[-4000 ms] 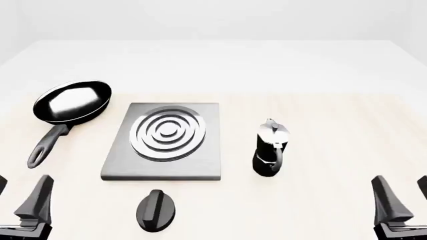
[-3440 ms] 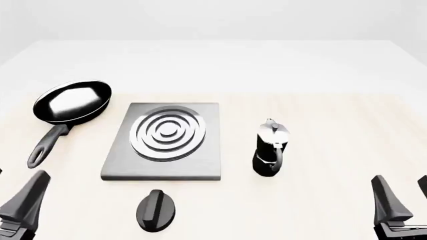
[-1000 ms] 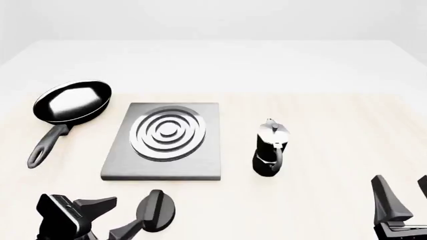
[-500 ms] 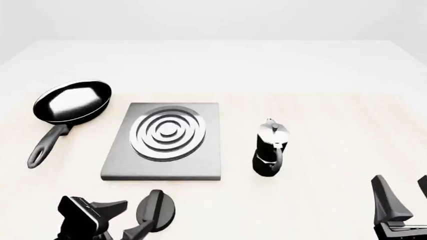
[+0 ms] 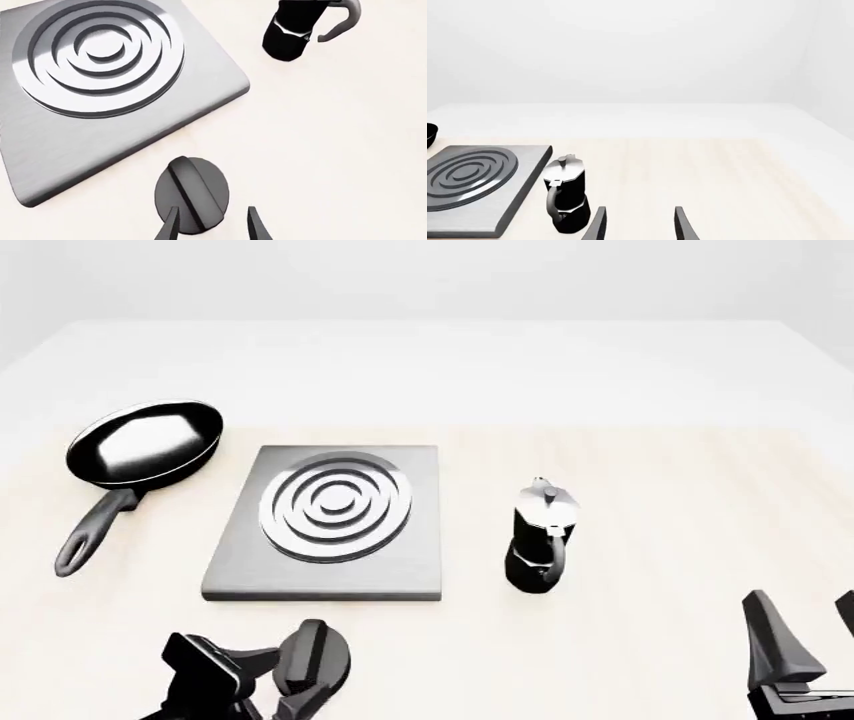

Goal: Turn on the stove and put the frying pan on it.

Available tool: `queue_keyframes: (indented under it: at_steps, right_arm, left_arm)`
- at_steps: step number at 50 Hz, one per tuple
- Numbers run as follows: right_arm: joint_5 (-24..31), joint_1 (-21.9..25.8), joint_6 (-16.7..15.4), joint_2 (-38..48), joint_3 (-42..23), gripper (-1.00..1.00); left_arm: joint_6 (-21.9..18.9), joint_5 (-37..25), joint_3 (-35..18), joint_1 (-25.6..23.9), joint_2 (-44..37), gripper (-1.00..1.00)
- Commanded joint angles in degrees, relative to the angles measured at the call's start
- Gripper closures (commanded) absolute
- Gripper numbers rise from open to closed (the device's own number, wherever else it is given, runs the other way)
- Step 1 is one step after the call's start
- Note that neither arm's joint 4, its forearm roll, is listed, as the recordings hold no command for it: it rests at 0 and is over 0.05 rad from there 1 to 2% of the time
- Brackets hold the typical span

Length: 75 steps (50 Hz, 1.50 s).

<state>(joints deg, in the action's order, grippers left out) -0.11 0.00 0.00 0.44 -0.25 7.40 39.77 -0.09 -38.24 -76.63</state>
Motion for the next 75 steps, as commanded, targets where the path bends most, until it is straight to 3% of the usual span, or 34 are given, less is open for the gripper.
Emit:
queue_keyframes:
  at_steps: [1, 22, 41, 49, 66, 75]
  right_arm:
    - [0.0, 0.0, -0.01, 0.0, 0.0, -1.0]
    - [0.0, 0.0, 0.0, 0.01, 0.0, -1.0]
    - [0.0, -0.01, -0.01, 0.01, 0.0, -1.0]
    - [0.0, -0.01, 0.0, 0.0, 0.0, -1.0]
    - [0.0, -0.01, -0.01, 0.0, 0.0, -1.0]
    - [0.0, 0.01, -0.01, 0.0, 0.0, -1.0]
  left_arm:
    - [2.02, 5.19, 0.07, -2.61, -5.37, -1.0]
    - [5.19, 9.99, -0.32, -7.27, -9.64, -1.0]
    - [4.52, 7.41, -3.26, -7.4, -8.64, -1.0]
    - [4.19, 0.58, -3.95, -8.24, -1.15, -1.0]
    - [2.26, -26.14, -7.74, -10.36, 27.31, -1.0]
    - [0.45, -37.9, -10.95, -7.59, 39.43, -1.0]
